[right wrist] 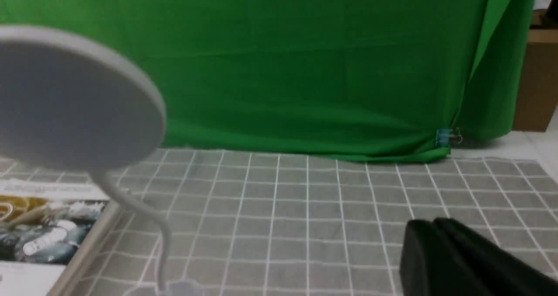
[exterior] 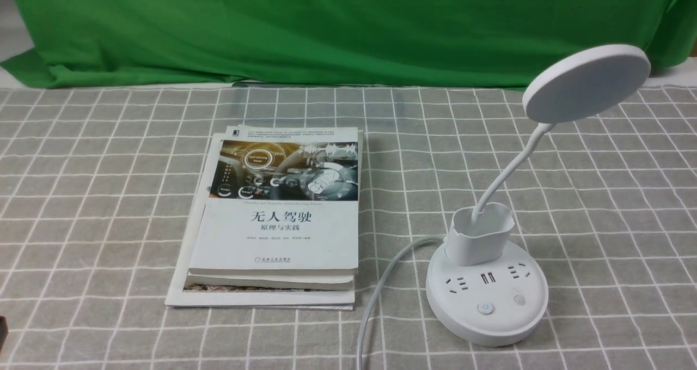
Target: Turn off the desk lamp on the grey coffee tablecloth by hand.
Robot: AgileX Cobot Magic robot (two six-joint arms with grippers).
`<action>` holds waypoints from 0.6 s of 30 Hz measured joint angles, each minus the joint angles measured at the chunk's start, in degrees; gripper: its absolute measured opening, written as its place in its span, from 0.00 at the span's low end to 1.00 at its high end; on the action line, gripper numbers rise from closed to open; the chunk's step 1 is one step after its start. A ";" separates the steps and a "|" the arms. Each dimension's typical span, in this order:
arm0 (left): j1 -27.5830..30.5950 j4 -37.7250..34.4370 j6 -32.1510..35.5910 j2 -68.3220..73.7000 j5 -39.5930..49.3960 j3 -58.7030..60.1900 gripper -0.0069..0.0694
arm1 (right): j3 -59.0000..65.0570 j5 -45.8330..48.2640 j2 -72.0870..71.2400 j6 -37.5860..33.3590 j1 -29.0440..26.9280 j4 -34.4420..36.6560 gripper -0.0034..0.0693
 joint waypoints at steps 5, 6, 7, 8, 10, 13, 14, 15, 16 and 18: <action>0.00 0.00 0.00 0.00 0.00 0.00 0.12 | 1.76 5.34 -0.12 0.23 0.00 0.00 0.09; 0.00 0.00 0.00 0.00 0.00 0.00 0.12 | 1.76 5.05 -0.25 0.23 0.00 0.00 0.09; 0.00 0.00 0.00 0.00 0.00 0.00 0.12 | 1.76 4.35 -0.43 0.31 0.00 0.00 0.09; 0.00 0.00 0.00 0.00 0.00 0.00 0.12 | 1.76 3.92 -0.54 0.60 0.00 0.00 0.09; 0.00 0.00 0.00 0.00 0.00 0.00 0.12 | 1.76 1.99 -0.92 1.36 -0.04 0.00 0.10; 0.00 0.00 0.00 0.00 0.00 0.00 0.12 | 1.76 1.33 -1.40 1.51 -0.04 0.10 0.10; 0.00 0.00 0.00 0.00 0.00 0.00 0.12 | 1.76 1.15 -1.60 1.51 -0.04 0.10 0.10; 0.00 0.00 0.00 0.00 0.00 0.00 0.12 | 1.76 1.08 -1.86 1.51 -0.04 0.11 0.10; 0.00 0.00 0.00 0.00 0.00 0.00 0.12 | 1.76 0.96 -2.35 1.51 -0.04 0.16 0.10; 0.00 0.00 0.00 0.00 0.00 0.00 0.12 | 1.76 0.70 -3.11 1.51 -0.04 0.16 0.10</action>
